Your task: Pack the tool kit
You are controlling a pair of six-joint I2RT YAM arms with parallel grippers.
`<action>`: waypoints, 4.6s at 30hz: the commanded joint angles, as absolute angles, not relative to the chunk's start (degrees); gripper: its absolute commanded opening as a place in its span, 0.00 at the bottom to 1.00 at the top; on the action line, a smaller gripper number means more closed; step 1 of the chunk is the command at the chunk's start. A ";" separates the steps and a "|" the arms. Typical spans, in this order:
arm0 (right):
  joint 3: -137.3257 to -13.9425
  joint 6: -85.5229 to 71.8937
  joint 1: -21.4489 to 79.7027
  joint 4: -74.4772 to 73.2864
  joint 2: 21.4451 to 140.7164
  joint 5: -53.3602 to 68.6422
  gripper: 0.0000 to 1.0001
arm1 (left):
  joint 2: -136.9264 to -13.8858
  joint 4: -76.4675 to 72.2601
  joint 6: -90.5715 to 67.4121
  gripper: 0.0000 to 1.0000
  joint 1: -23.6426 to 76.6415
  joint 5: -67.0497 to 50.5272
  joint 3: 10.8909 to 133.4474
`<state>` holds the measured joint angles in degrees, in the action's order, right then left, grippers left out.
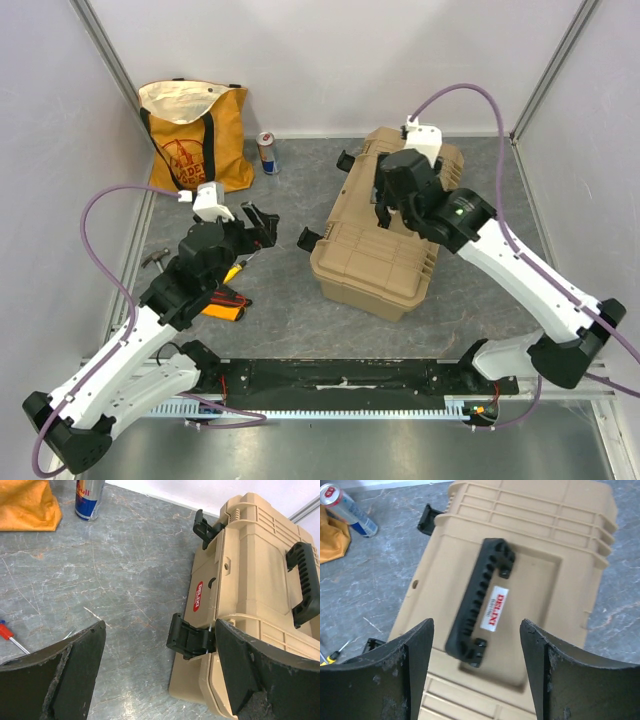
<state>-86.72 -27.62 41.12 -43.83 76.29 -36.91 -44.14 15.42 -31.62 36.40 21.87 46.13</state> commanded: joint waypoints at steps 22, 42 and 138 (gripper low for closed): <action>-95.54 -48.79 52.03 -61.79 95.71 -61.96 0.32 | -42.54 19.25 -29.97 0.94 35.86 20.57 47.99; -78.39 -11.07 48.25 -20.65 84.28 -40.17 0.00 | -43.33 18.55 -32.08 0.94 35.86 19.78 46.76; -75.50 -37.53 -9.58 -25.32 65.04 10.71 0.00 | -91.50 10.55 -20.47 0.02 42.98 13.80 69.80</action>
<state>-75.64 -40.05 -6.02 -33.91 66.54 11.79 -96.68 3.42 -22.15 44.69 7.27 73.45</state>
